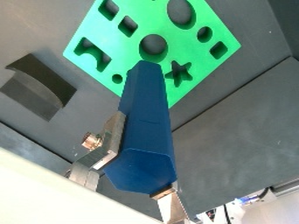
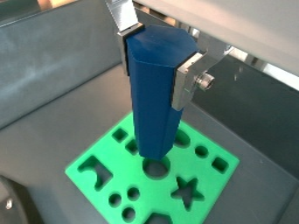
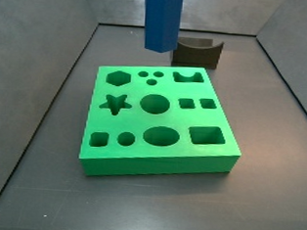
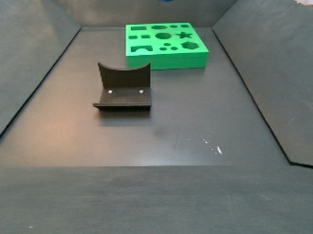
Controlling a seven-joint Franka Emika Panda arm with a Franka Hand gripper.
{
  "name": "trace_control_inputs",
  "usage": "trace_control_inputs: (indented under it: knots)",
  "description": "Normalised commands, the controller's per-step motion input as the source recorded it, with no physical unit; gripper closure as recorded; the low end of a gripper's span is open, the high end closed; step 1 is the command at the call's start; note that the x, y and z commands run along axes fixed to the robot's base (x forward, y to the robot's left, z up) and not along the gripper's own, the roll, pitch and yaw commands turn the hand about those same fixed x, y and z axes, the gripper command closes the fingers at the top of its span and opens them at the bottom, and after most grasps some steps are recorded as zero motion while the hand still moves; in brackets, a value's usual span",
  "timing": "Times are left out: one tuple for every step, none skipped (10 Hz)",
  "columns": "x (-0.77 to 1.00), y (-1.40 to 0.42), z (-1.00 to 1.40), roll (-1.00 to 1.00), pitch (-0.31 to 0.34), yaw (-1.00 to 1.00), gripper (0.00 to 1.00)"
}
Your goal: Insert the hexagon object.
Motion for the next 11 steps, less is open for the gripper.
trace_control_inputs:
  knots:
    - [-0.69, 0.77, -0.93, 0.01, -0.233, 0.20, 1.00]
    - [-0.69, 0.79, -0.91, 0.01, -0.230, 0.19, 1.00]
    - [-0.81, 0.72, -0.77, 0.00, -0.250, 0.00, 1.00]
    - [-0.77, 0.36, -0.59, -0.09, -0.327, 0.03, 1.00]
    - [-0.60, 0.17, -0.45, -0.13, -0.349, 0.12, 1.00]
    - [-0.16, 0.00, -0.29, -0.07, -0.193, 0.12, 1.00]
    - [-0.04, -0.11, -0.19, -0.02, -0.130, 0.16, 1.00]
    - [-0.11, -0.17, -0.17, 0.00, -0.149, 0.15, 1.00]
    - [-0.11, -0.07, -0.27, 0.00, -0.120, 0.15, 1.00]
    - [-0.05, -0.03, -0.30, 0.01, -0.056, 0.08, 1.00]
    - [-0.02, 0.00, -0.30, 0.00, -0.026, 0.05, 1.00]
